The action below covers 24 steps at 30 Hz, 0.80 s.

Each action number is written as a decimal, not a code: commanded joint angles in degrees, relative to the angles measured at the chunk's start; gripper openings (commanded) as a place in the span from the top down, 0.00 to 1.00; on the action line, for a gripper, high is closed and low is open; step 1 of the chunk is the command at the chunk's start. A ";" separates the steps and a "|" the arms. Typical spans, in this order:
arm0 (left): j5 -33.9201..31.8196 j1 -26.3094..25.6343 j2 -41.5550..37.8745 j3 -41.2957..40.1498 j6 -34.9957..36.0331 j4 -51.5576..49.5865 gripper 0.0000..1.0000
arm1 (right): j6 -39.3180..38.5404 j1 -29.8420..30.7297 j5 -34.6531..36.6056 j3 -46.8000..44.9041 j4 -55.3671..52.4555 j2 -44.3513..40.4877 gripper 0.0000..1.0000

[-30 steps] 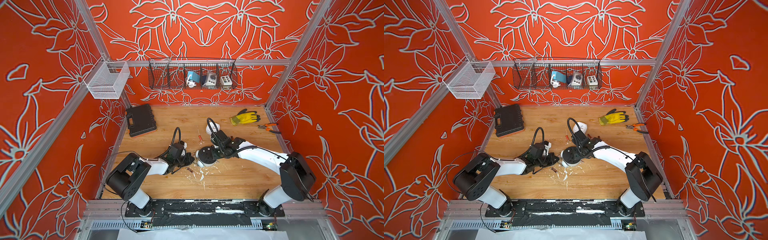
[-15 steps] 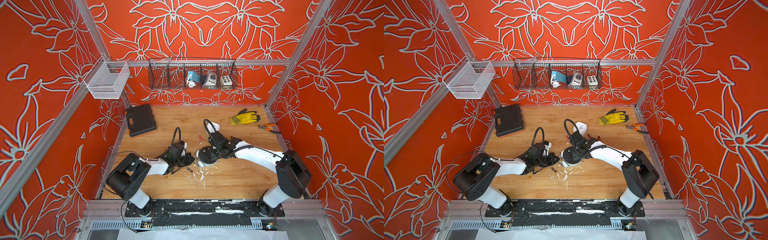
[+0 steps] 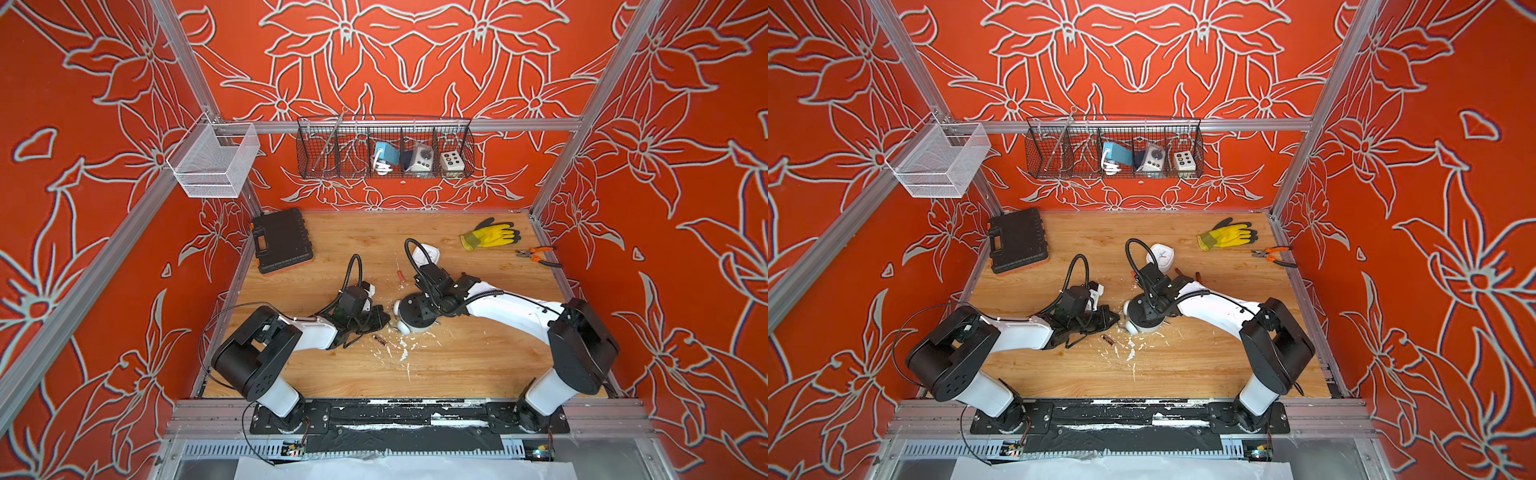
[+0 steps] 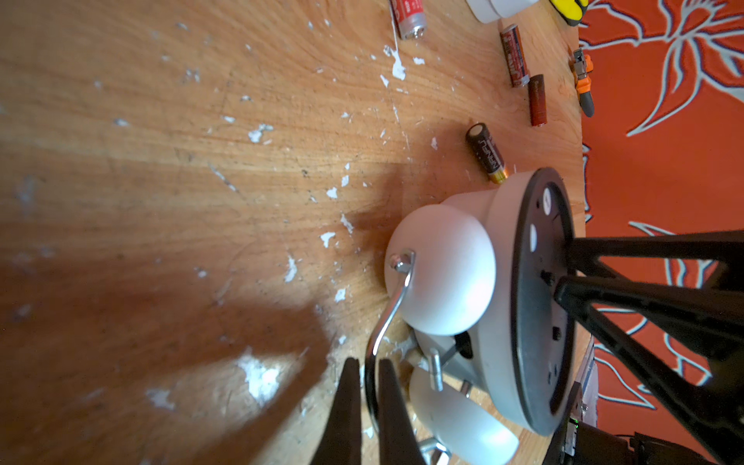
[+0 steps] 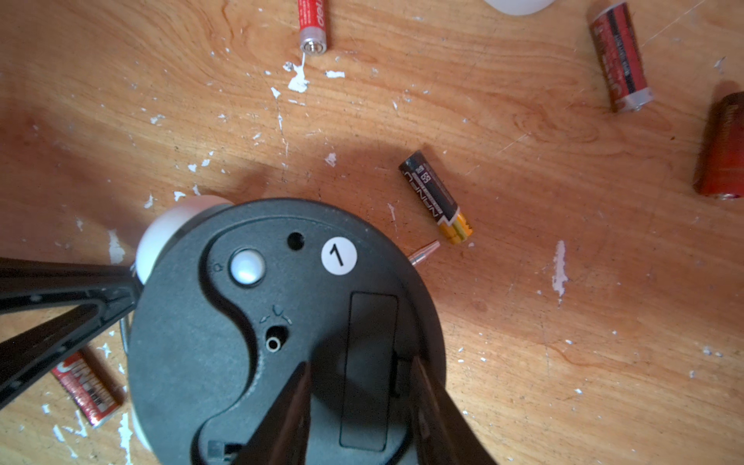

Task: Insert the battery into the alarm
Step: Remove the cover from the alarm.

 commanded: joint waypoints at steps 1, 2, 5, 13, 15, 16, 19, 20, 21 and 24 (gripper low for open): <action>0.37 0.09 0.67 -0.01 0.31 -0.26 1.00 | 1.79 -0.31 2.56 -0.68 -4.47 2.21 0.57; 0.58 0.09 0.85 0.01 0.17 -0.15 1.00 | 1.99 -0.20 2.24 -0.98 -4.61 2.28 0.57; 1.09 0.11 1.36 0.20 -0.18 0.28 1.00 | 2.64 0.06 1.08 -2.13 -4.92 2.71 0.57; 2.98 -0.08 3.35 -0.06 -2.07 2.41 0.90 | 5.41 1.17 -3.68 -6.22 -4.55 4.05 0.57; 3.34 -0.15 3.88 -0.04 -2.30 2.91 0.90 | 5.90 1.56 -4.97 -6.95 -4.07 4.37 0.57; 3.39 -0.24 4.10 -0.06 -2.31 3.02 0.91 | 6.12 1.64 -5.81 -7.28 -3.58 4.42 0.57; 3.83 -0.34 4.81 0.23 -2.57 3.35 0.96 | 6.68 1.71 -9.08 -8.16 -1.80 4.31 0.57; 3.96 -0.36 5.02 0.29 -2.57 3.37 0.97 | 6.78 1.72 -10.26 -8.34 -1.10 4.31 0.57; 4.05 -0.38 5.20 0.38 -2.57 3.42 0.99 | 6.79 1.72 -11.20 -8.49 -0.43 4.35 0.58; 4.06 -0.42 5.34 0.46 -2.49 3.28 1.00 | 6.75 1.67 -13.84 -8.84 1.96 3.90 0.58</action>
